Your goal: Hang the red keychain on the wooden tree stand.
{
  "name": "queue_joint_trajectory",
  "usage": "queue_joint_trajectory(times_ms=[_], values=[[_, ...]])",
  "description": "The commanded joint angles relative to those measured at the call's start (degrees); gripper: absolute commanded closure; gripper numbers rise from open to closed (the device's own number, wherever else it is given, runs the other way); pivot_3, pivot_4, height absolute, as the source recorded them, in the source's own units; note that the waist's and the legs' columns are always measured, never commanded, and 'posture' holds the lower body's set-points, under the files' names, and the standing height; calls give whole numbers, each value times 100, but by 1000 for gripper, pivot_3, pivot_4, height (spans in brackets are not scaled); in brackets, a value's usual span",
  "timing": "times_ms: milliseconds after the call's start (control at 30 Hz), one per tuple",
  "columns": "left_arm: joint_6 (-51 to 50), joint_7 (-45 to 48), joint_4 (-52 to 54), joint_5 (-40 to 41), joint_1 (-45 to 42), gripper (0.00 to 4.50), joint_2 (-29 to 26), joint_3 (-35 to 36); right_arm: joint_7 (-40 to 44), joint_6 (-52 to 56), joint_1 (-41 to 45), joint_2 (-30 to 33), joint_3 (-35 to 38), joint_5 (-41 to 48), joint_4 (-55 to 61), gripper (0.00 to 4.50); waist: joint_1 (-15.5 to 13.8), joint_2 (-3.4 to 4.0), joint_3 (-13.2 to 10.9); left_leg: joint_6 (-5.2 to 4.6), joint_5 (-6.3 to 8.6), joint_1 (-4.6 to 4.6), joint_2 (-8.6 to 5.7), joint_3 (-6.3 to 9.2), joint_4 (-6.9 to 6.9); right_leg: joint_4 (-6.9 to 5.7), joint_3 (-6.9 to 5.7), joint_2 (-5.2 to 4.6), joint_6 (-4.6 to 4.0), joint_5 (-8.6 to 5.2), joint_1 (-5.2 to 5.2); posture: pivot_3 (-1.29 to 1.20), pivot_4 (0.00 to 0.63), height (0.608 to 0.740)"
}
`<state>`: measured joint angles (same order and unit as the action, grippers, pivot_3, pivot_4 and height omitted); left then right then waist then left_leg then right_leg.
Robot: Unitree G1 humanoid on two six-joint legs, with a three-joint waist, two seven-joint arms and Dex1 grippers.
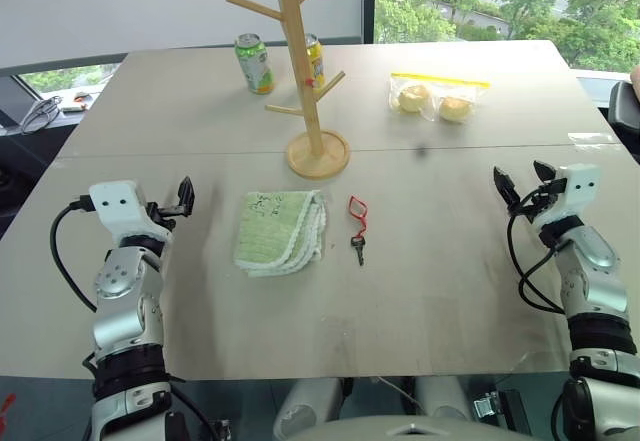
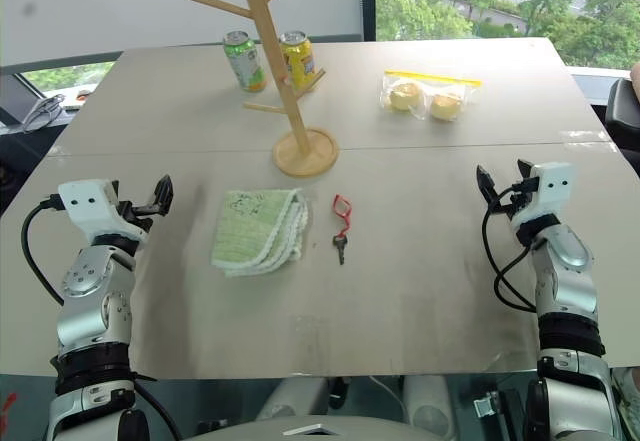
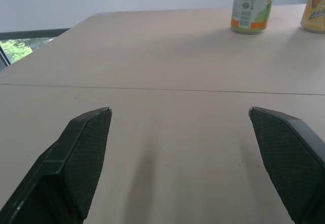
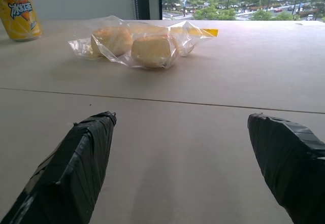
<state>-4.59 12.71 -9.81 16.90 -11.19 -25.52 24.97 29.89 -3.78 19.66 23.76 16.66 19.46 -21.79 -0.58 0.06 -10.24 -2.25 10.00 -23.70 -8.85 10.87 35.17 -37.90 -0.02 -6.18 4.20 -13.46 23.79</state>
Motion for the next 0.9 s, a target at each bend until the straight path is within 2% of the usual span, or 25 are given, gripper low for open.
queue_joint_trajectory(times_ms=[33, 900], values=[[146, 3, 36, 9, -27, 0, -56, 113, 65, -40, 35, 42, 64, 72, 167, 63, 0, 0, 0, 0, 0, 0, 0, 0, 0, 0, 0, 0, 0, 0, 0, 0, 150, 740], [135, -1, 55, 35, -77, 0, -40, 48, 239, -233, 17, 54, 85, 54, 69, 63, 0, 0, 0, 0, 0, 0, 0, 0, 0, 0, 0, 0, 0, 0, 0, 0, 150, 740]])
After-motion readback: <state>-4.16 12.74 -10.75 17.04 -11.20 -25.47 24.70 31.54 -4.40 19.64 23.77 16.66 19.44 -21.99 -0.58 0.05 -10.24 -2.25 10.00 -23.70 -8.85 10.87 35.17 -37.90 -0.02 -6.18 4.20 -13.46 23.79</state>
